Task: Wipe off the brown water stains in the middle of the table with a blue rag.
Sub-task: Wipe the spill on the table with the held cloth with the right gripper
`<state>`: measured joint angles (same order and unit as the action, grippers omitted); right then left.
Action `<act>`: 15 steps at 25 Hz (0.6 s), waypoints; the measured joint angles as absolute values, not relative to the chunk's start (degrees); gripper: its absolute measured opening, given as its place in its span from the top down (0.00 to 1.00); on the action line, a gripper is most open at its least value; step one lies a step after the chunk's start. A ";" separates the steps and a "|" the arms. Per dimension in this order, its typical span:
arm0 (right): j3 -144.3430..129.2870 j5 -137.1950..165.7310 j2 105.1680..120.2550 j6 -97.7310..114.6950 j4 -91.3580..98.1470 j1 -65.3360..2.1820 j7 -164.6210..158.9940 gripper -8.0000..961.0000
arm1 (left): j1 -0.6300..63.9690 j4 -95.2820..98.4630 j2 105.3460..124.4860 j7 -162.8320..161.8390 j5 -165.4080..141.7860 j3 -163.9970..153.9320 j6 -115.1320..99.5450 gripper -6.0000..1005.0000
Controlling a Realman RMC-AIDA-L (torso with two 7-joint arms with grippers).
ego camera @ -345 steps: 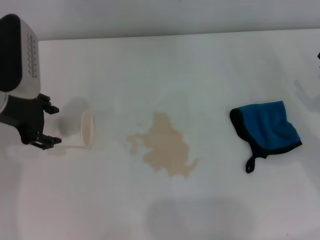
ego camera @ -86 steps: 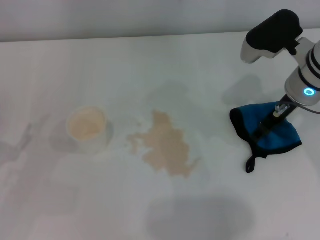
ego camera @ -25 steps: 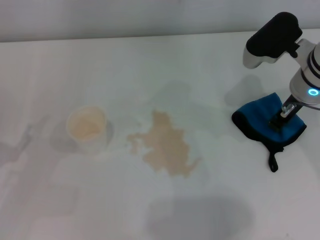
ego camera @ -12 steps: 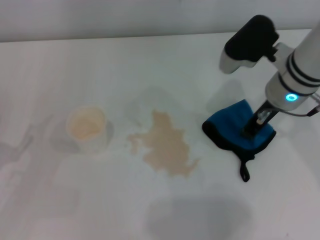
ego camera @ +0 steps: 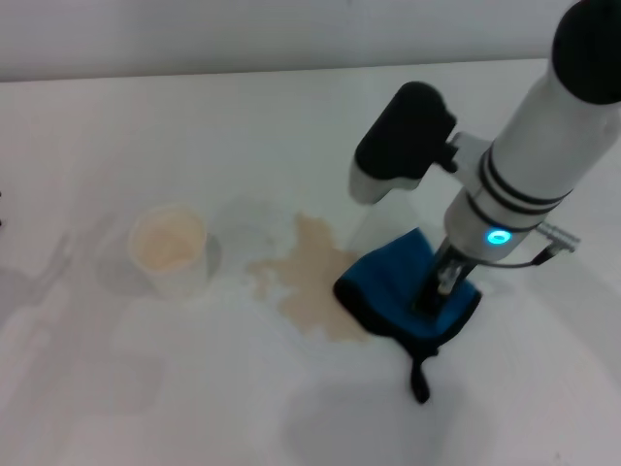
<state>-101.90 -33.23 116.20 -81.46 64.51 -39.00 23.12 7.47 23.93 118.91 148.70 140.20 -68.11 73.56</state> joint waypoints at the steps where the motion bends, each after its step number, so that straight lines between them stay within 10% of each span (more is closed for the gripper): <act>1: -103.04 -34.19 116.21 -81.45 65.03 -39.00 22.99 0.94 | 7.54 23.95 118.91 148.70 140.20 -68.12 73.56 0.12; 15: -114.34 -45.30 116.19 -80.91 67.58 -41.81 22.99 0.94 | 9.02 24.15 118.86 148.71 139.87 -68.16 74.07 0.13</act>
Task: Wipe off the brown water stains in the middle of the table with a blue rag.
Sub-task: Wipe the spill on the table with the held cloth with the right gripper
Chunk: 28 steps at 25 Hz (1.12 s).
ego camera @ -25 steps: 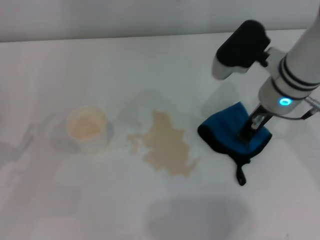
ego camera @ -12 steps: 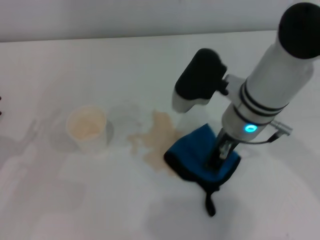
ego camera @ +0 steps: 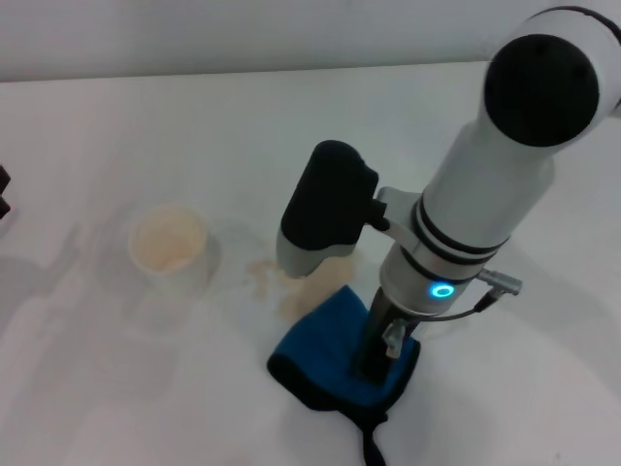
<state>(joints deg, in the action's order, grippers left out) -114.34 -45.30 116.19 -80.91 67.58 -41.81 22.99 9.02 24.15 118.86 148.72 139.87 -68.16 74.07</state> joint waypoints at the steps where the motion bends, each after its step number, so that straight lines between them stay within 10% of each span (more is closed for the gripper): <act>1: -114.62 -45.65 116.19 -80.29 67.27 -42.14 23.04 0.94 | 9.06 24.17 118.84 148.73 139.85 -68.19 74.20 0.13; 28: -109.75 -46.51 115.79 -61.70 50.00 -52.43 26.33 0.95 | 9.27 24.08 119.00 148.89 140.18 -68.20 74.35 0.13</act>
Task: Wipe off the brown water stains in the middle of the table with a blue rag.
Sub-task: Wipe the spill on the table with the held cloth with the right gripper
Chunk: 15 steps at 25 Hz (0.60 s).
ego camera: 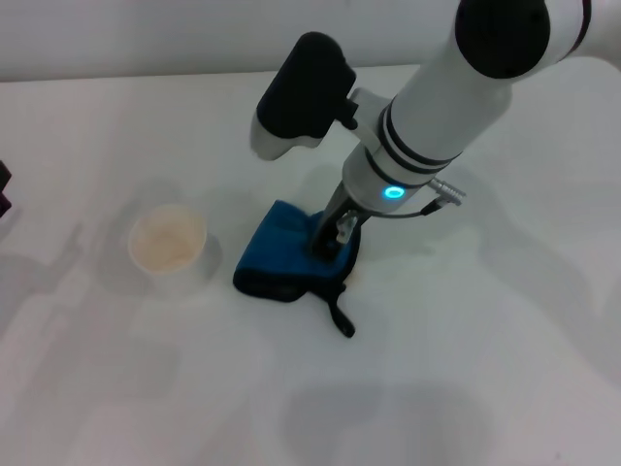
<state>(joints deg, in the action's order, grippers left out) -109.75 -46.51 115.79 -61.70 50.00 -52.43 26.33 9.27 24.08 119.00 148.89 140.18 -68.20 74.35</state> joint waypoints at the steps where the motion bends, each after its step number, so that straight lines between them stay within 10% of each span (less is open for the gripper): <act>1: -109.47 -46.51 115.76 -61.14 48.66 -52.84 26.50 0.95 | 9.38 24.08 119.00 148.89 140.19 -68.20 74.35 0.13; 15: -91.72 -37.34 115.32 -58.10 41.09 -51.97 30.91 0.95 | 9.87 24.05 119.04 148.88 140.18 -68.22 74.18 0.13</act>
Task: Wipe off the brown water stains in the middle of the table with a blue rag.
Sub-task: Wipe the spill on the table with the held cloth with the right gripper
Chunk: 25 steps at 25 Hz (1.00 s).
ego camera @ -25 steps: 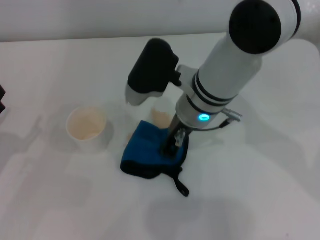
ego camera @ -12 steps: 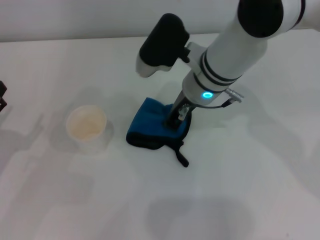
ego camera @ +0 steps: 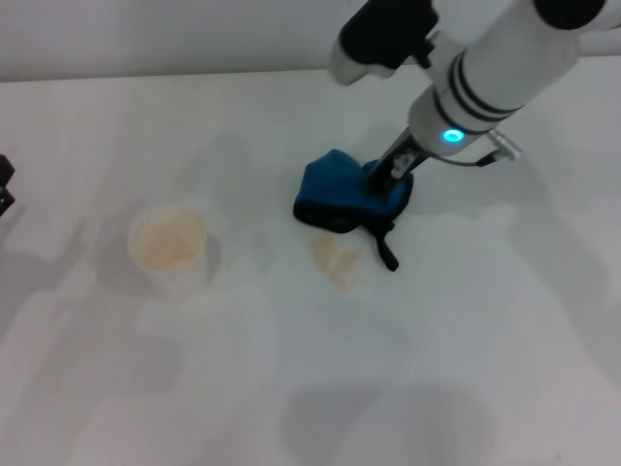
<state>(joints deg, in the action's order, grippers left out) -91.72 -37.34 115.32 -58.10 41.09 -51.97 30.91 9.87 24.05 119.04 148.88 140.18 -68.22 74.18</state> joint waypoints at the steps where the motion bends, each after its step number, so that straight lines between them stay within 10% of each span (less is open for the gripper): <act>1: -90.38 -36.88 115.27 -58.11 41.23 -51.48 31.25 0.95 | 10.07 24.06 119.03 148.89 140.19 -68.21 74.19 0.13; 25: -94.44 -51.68 115.89 -77.03 53.66 -44.73 41.83 0.95 | 12.01 24.07 118.83 148.88 140.18 -68.19 73.65 0.13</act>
<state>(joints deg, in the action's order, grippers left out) -94.44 -51.67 115.89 -77.03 53.66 -44.73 41.83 12.01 24.07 118.83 148.88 140.18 -68.19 73.64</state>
